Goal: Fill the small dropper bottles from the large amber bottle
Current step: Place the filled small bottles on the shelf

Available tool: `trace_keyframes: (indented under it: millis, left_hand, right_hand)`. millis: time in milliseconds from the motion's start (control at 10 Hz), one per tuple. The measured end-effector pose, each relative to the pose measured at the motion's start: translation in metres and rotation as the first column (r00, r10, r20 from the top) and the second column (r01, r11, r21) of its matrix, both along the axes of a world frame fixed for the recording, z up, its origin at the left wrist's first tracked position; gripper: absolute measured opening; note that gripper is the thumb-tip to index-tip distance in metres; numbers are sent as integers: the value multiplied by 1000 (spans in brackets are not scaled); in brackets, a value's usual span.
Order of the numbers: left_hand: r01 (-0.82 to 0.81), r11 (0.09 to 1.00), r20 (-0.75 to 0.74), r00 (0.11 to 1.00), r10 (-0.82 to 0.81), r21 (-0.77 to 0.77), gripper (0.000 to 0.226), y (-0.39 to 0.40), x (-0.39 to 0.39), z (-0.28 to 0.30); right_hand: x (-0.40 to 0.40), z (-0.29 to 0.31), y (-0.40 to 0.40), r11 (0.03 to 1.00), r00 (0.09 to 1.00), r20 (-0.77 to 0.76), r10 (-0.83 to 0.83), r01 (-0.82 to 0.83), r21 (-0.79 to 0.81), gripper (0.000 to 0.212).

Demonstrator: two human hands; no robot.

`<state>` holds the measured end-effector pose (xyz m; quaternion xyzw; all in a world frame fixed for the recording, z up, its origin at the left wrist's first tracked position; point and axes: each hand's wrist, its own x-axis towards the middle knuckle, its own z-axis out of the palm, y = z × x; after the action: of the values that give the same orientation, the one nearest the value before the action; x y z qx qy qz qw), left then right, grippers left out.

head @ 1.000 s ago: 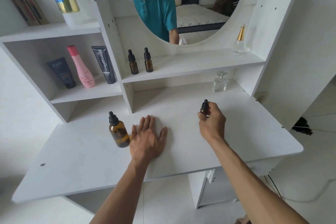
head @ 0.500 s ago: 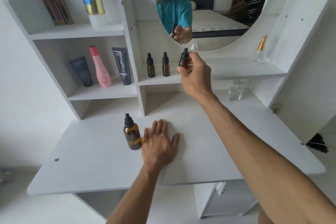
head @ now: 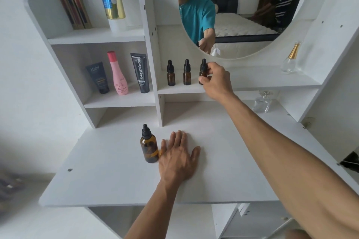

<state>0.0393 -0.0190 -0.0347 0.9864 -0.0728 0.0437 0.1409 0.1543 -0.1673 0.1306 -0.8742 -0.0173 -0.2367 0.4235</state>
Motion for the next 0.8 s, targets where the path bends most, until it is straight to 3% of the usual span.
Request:
trace_keyframes:
  millis: [600, 800]
  left_hand:
    - [-7, 1000, -17, 1000, 6, -6, 77, 1, -1, -2]
    - [-9, 1000, -26, 1000, 8, -12, 78, 0, -1, -2]
  right_hand:
    - [5, -6, -1, 996, 998, -24, -50, 48, -77, 32]
    - [5, -8, -1, 998, 997, -52, -50, 48, -29, 46]
